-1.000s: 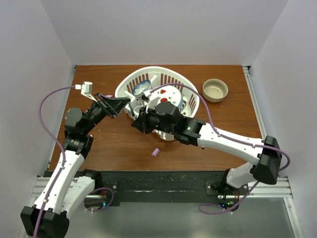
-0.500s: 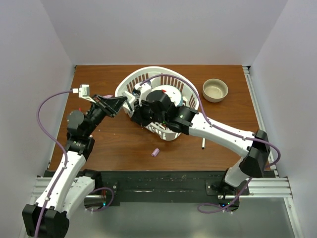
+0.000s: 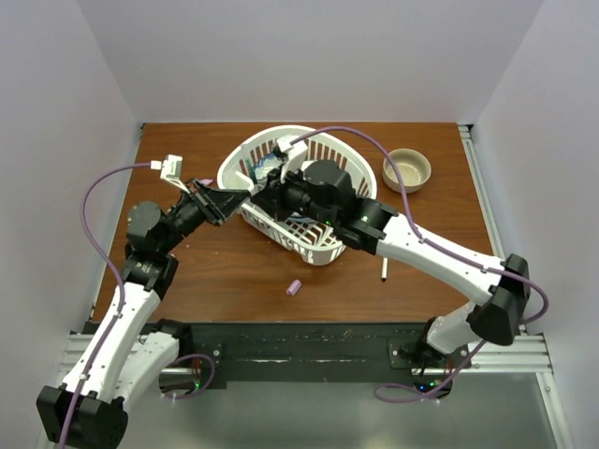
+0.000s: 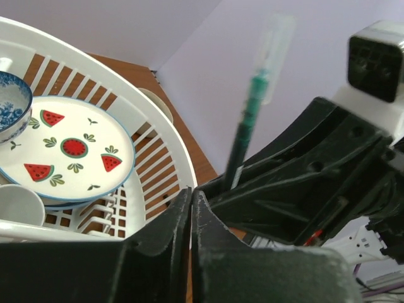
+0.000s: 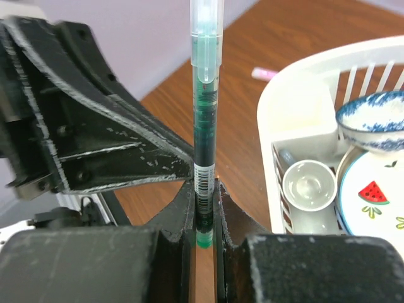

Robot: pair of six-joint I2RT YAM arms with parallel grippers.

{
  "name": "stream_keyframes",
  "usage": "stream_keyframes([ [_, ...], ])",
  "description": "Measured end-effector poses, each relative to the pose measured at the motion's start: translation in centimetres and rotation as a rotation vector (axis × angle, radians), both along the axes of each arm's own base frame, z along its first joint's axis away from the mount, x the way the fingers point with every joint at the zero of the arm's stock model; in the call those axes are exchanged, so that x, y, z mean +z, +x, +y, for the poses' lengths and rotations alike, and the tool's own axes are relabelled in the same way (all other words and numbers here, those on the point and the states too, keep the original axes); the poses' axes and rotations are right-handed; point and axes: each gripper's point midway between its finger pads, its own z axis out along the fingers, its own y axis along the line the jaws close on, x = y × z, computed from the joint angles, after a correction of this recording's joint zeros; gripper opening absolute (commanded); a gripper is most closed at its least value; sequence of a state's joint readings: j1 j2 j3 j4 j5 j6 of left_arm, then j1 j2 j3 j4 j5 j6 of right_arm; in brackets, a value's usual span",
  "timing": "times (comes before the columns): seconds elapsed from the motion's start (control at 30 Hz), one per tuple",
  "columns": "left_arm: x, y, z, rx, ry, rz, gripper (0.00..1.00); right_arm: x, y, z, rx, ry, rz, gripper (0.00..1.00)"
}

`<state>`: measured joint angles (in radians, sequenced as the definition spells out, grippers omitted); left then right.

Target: Insert the pens into the pen caps

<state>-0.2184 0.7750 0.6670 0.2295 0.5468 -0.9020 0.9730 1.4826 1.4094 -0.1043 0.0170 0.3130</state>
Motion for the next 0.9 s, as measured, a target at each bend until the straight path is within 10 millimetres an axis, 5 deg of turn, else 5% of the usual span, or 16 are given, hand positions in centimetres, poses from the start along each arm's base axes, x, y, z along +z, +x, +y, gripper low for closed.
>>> stream_keyframes([
  [0.2,1.9,-1.2,-0.8,-0.063,0.041,-0.018,0.57,6.8,-0.6,-3.8,-0.083,0.142,-0.109,0.0],
  [0.37,2.7,-1.5,-0.8,-0.078,0.081,-0.062,0.78,7.9,-2.3,-8.8,-0.138,0.168,-0.131,0.0],
  [0.5,3.3,-1.0,-1.0,-0.085,0.128,-0.095,0.94,5.3,-3.5,-13.3,-0.238,0.091,-0.068,0.0],
  [0.7,2.5,0.6,-0.2,-0.028,0.238,-0.092,0.98,-0.7,-3.3,-21.2,-0.487,-0.053,0.06,0.0],
  [0.9,-1.6,3.0,2.7,0.156,0.382,0.024,0.97,-10.3,-5.1,-27.5,-0.664,-0.26,0.243,0.0],
])
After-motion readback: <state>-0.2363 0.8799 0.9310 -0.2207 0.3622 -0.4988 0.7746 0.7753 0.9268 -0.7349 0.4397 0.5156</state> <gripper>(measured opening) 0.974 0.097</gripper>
